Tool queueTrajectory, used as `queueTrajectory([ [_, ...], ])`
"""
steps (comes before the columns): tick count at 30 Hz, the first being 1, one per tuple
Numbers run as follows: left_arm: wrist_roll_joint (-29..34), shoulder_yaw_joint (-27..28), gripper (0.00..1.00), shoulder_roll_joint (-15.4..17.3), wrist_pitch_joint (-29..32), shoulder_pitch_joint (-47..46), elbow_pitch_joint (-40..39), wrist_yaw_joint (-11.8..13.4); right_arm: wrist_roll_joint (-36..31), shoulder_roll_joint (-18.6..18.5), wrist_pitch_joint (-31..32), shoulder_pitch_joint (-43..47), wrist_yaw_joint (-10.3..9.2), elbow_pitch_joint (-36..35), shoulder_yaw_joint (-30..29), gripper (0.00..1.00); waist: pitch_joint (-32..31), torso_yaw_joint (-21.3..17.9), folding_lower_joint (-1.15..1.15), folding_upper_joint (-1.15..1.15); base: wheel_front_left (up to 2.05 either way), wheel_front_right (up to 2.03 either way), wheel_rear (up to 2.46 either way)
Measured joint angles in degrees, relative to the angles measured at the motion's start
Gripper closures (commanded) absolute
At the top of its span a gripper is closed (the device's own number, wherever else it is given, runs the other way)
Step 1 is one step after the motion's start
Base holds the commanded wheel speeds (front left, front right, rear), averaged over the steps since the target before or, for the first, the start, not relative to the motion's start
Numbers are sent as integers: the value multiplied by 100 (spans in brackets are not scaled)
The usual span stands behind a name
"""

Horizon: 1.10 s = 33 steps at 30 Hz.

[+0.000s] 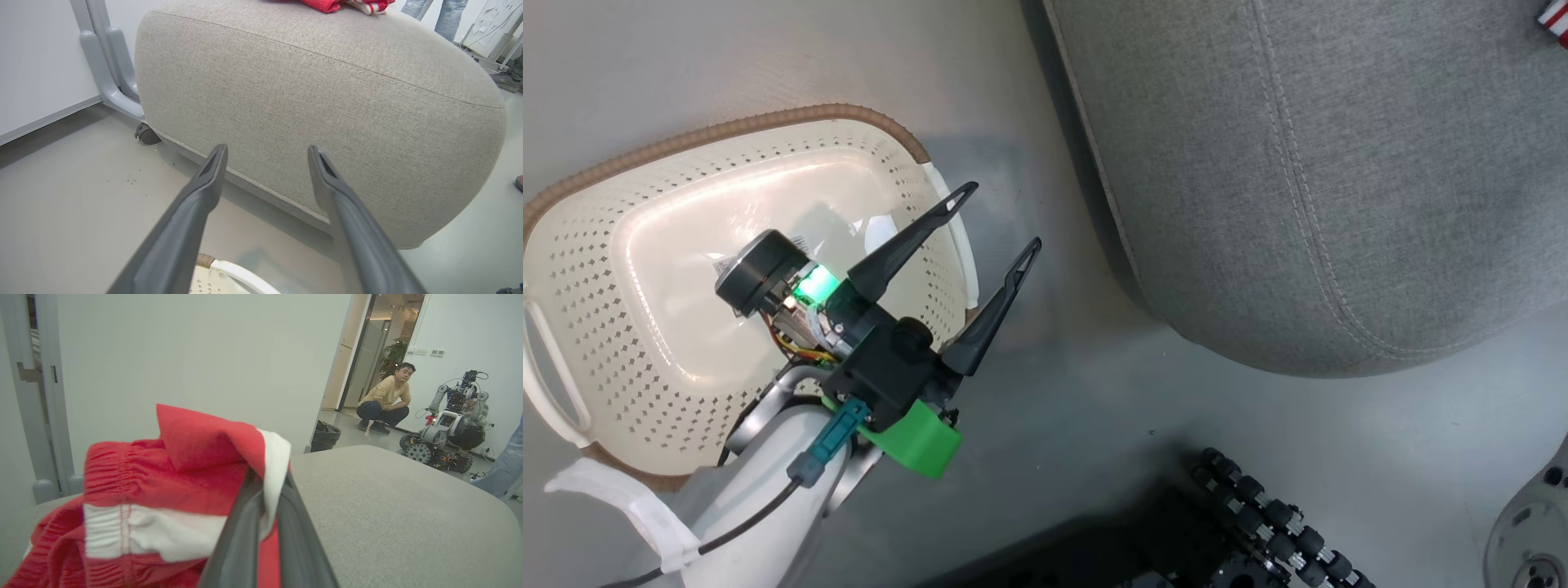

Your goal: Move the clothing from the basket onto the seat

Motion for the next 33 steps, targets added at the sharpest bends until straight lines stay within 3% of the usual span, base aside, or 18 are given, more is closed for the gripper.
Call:
queueTrajectory([
  [6,59,-18,0,77,0,117,24,0,59,310,0,319,0,728,-125,100,-103,-72,0,0,0,0,0],
  [7,59,-15,0,80,0,118,23,1,70,335,0,331,0,821,-141,56,-121,-78,0,0,0,0,0],
  [8,60,-12,0,81,0,118,23,0,73,356,0,350,0,922,-148,0,-149,-83,0,0,0,0,0],
  [16,-49,157,0,-263,0,270,214,147,-200,482,0,899,0,939,23,0,-563,-59,0,0,0,0,0],
  [17,-204,358,0,-453,0,347,318,276,-276,478,0,1089,0,951,293,0,-699,-27,-1,0,0,0,0],
  [21,-453,775,0,-832,-5,361,556,410,-197,515,0,1516,0,920,1243,0,-1008,105,-1,0,0,0,0],
  [26,-773,1488,0,-1357,-9,463,740,404,-124,519,0,2073,2,543,2490,0,-1356,442,-1,0,0,0,0],
  [33,-783,2434,0,-1683,-8,1002,816,245,41,506,-1,2759,2,-105,3420,0,-1993,844,-1,0,0,0,0],
])
